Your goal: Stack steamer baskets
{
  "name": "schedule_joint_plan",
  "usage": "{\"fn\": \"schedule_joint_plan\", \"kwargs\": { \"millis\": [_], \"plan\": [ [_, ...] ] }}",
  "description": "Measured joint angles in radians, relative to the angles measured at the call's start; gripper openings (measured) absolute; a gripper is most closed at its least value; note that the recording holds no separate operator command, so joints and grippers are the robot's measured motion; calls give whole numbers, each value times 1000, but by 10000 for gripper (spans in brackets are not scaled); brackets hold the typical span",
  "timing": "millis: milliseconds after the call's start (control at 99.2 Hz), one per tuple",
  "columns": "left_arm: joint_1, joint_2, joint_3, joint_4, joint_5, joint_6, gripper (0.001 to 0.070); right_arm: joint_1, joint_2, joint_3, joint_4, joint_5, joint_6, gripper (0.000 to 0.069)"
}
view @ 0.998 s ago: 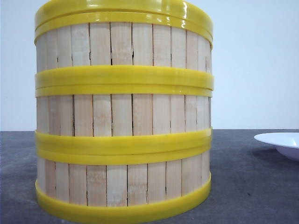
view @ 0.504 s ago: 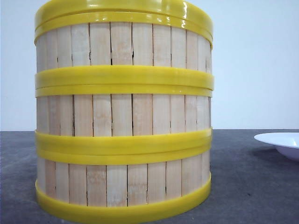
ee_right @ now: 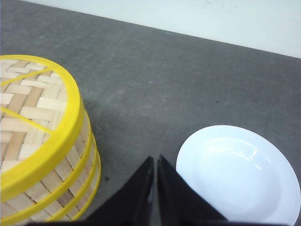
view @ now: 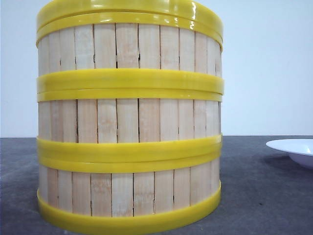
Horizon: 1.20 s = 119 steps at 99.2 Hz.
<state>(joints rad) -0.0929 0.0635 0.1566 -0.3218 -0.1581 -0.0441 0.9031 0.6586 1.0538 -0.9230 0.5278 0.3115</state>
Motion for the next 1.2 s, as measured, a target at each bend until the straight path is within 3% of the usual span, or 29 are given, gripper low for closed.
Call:
{"fn": "schedule_joint_plan", "kwargs": {
  "millis": [282, 524, 1200],
  "plan": [
    [17, -60, -94, 60, 2, 6, 25, 0, 0, 0, 0, 0, 0, 9],
    [19, -60, -100, 80, 4, 42, 25, 0, 0, 0, 0, 0, 0, 9],
    [19, -60, -100, 80, 4, 44, 25, 0, 0, 0, 0, 0, 0, 9]
  ]
}}
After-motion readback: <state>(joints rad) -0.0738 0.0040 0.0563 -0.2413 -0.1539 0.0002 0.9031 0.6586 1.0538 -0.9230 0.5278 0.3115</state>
